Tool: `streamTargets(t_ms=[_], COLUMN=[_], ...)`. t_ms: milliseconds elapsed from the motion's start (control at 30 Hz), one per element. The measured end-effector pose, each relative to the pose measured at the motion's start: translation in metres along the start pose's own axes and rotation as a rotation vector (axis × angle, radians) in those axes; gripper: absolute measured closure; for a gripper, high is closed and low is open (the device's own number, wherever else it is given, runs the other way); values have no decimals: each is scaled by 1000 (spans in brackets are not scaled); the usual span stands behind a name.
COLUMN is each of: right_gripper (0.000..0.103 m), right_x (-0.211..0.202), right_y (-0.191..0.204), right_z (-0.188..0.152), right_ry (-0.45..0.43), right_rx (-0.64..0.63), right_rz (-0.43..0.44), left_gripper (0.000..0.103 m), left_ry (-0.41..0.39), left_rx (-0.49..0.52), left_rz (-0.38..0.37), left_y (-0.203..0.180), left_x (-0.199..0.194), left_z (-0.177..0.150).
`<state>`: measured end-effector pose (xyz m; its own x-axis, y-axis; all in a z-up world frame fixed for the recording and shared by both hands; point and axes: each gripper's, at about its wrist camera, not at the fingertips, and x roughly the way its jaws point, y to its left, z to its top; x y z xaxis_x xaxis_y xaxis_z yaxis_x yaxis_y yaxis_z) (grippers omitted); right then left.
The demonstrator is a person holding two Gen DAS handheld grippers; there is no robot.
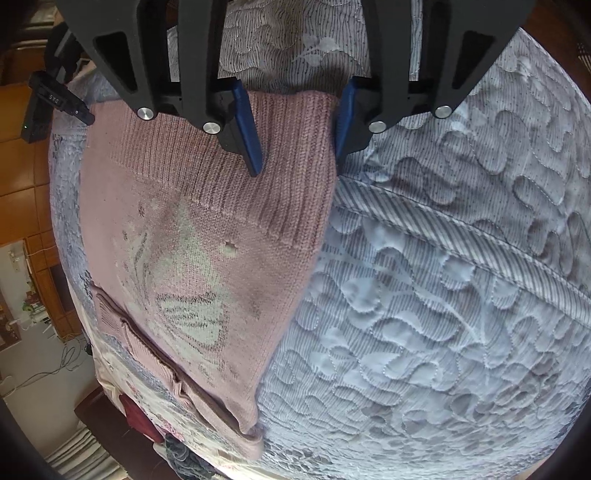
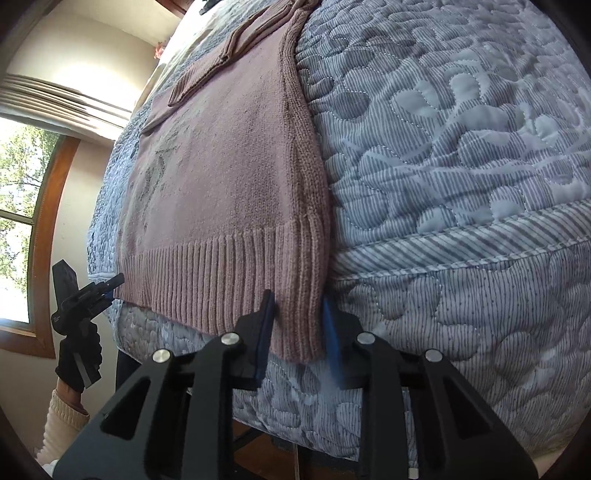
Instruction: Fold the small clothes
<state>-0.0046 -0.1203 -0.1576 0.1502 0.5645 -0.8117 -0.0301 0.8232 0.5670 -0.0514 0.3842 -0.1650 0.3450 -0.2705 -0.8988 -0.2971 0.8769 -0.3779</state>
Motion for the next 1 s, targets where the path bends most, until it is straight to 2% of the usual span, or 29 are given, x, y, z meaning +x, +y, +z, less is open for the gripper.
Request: streamTargets(t_ms=[67, 100, 200, 300, 400, 500, 700, 1000], right_gripper=[83, 87, 89, 90, 90, 90, 91, 90], right_x=[3, 3, -6, -25, -44, -55, -51, -17], right_y=[4, 6, 14, 22, 27, 31, 20, 3], right_z=[0, 0, 6, 16, 32, 51, 98, 154], right_ry=[7, 13, 8, -26, -70, -104, -119, -67], right_rx=[7, 7, -3, 4, 32, 53, 129, 240], right_rz=[8, 20, 83, 167, 249, 278, 255, 198], left_gripper=[85, 86, 86, 86, 87, 87, 87, 86], left_ry=[13, 17, -1, -29, -63, -97, -130, -106], left_rx=[-8, -18, 4, 0, -15, -44, -89, -145], left_rz=[-61, -97, -120, -195, -264, -329, -321, -249], left_y=[2, 2, -1, -6, -13, -18, -21, -18], left_x=[-1, -2, -9, -21, -32, -41, -37, 5], left_z=[0, 1, 0, 3, 14, 31, 78, 123])
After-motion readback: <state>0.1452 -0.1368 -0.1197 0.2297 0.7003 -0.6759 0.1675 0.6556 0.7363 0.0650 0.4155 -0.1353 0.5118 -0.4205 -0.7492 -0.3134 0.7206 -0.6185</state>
